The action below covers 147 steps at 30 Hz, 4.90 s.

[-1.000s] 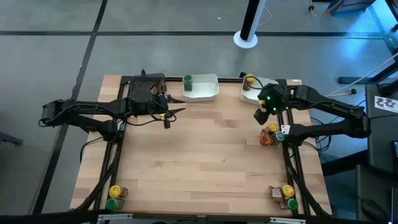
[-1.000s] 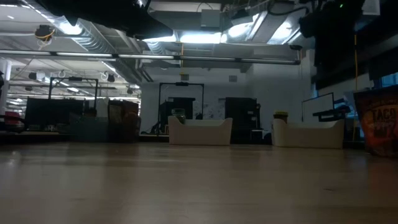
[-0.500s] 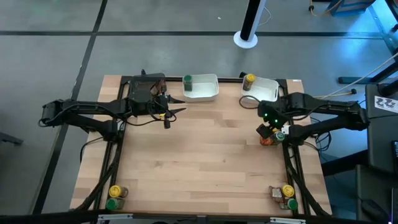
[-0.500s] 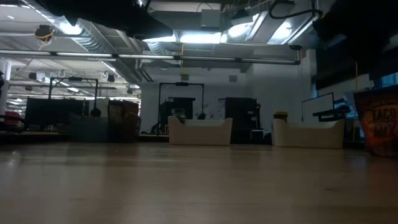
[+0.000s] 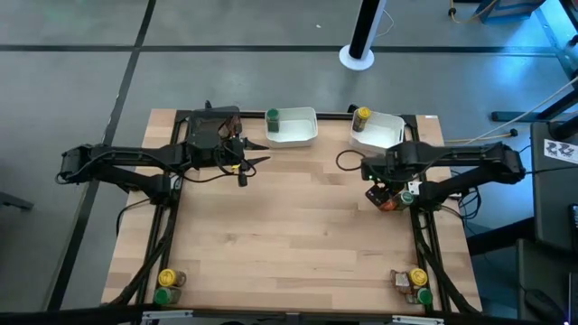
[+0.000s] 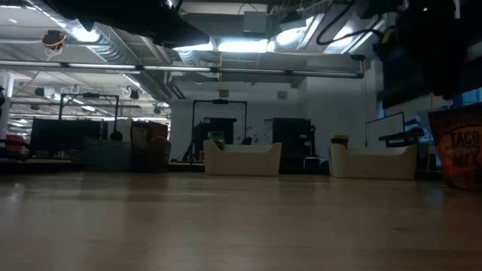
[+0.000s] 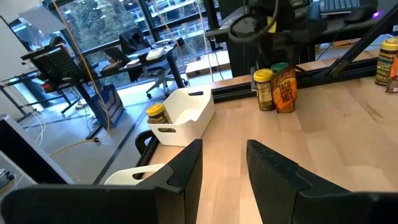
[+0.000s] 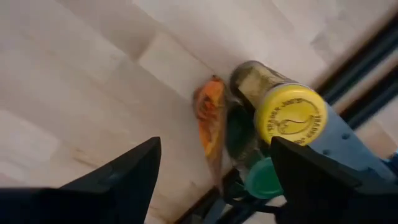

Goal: Sort spices by type
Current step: Put the top brown seasoning bag into the black bin

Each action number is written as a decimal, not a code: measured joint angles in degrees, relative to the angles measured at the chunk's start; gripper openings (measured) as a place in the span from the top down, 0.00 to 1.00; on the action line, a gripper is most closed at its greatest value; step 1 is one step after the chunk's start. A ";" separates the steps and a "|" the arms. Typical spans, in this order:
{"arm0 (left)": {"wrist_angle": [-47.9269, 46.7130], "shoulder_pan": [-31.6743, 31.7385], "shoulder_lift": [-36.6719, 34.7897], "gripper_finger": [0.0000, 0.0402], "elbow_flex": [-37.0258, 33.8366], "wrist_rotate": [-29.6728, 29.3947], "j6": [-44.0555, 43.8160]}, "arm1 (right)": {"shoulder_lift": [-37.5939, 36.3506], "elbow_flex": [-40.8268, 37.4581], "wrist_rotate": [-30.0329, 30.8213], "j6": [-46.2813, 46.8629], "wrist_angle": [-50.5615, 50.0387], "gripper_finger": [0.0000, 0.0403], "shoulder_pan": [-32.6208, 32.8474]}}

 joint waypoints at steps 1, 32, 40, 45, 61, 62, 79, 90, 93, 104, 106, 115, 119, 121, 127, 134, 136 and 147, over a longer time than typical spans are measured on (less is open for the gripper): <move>-0.04 0.01 -0.02 0.72 0.00 0.00 0.00 | 0.56 -0.03 0.40 0.02 -0.28 0.25 0.00; -0.16 0.01 0.00 0.72 -0.01 0.00 -0.31 | 3.87 -8.14 -0.69 5.89 4.92 0.25 0.02; -0.03 0.01 0.00 0.72 -0.01 0.01 -0.31 | 3.99 -8.76 -1.79 6.06 8.21 0.25 0.02; -0.01 0.01 0.00 0.72 -0.01 0.02 -0.31 | 4.04 -8.78 -1.77 6.06 8.48 0.25 0.02; 0.01 0.01 -0.02 0.72 -0.01 0.02 -0.31 | 4.05 -14.52 -4.25 7.06 13.95 0.29 0.02; -0.01 -0.01 0.00 0.72 -0.01 0.00 -0.31 | 4.05 -14.64 -4.25 7.05 14.35 0.31 0.02; 0.01 0.01 -0.02 0.72 -0.01 0.00 -0.31 | 4.05 -14.66 -4.26 -0.41 17.08 0.92 0.02; 0.02 0.00 0.00 0.72 -0.01 0.00 -0.32 | 4.03 -13.81 -4.42 -7.77 24.74 0.98 0.03; 0.01 0.01 0.00 0.72 -0.01 0.02 -0.59 | 4.03 -12.54 -2.80 -9.57 26.93 0.98 0.02; 3.12 -0.02 2.90 0.72 -0.01 5.65 -1.32 | 4.03 -10.42 3.54 -19.02 41.19 0.98 0.02; 5.22 -0.03 4.80 0.72 -0.01 6.52 -2.23 | 4.03 -10.42 4.51 -20.46 44.43 0.98 0.02; 16.52 0.01 14.90 0.72 -0.01 6.60 -3.98 | 4.03 -10.38 5.50 -25.31 54.77 0.98 0.02; 17.78 0.01 17.27 0.72 1.36 6.61 -5.89 | 4.03 -10.35 5.45 -26.53 57.04 0.98 0.02; 17.72 0.01 18.29 0.72 2.13 6.98 -7.32 | 4.03 -10.35 5.43 -27.47 58.12 0.98 0.02; 17.50 0.01 21.83 0.65 3.53 10.35 -10.02 | 4.04 -10.35 5.32 -29.93 61.63 0.98 0.02; 17.60 -0.38 25.39 0.46 6.40 10.71 -12.87 | 4.03 -10.35 4.86 -32.21 65.10 0.98 0.02; 17.42 -0.90 27.25 0.45 7.42 10.69 -13.85 | 4.03 -10.35 4.88 -33.50 66.25 0.98 0.02; 8.66 -2.59 35.74 0.46 16.89 10.69 -14.05 | 4.40 -10.34 5.29 -36.47 68.94 0.98 0.02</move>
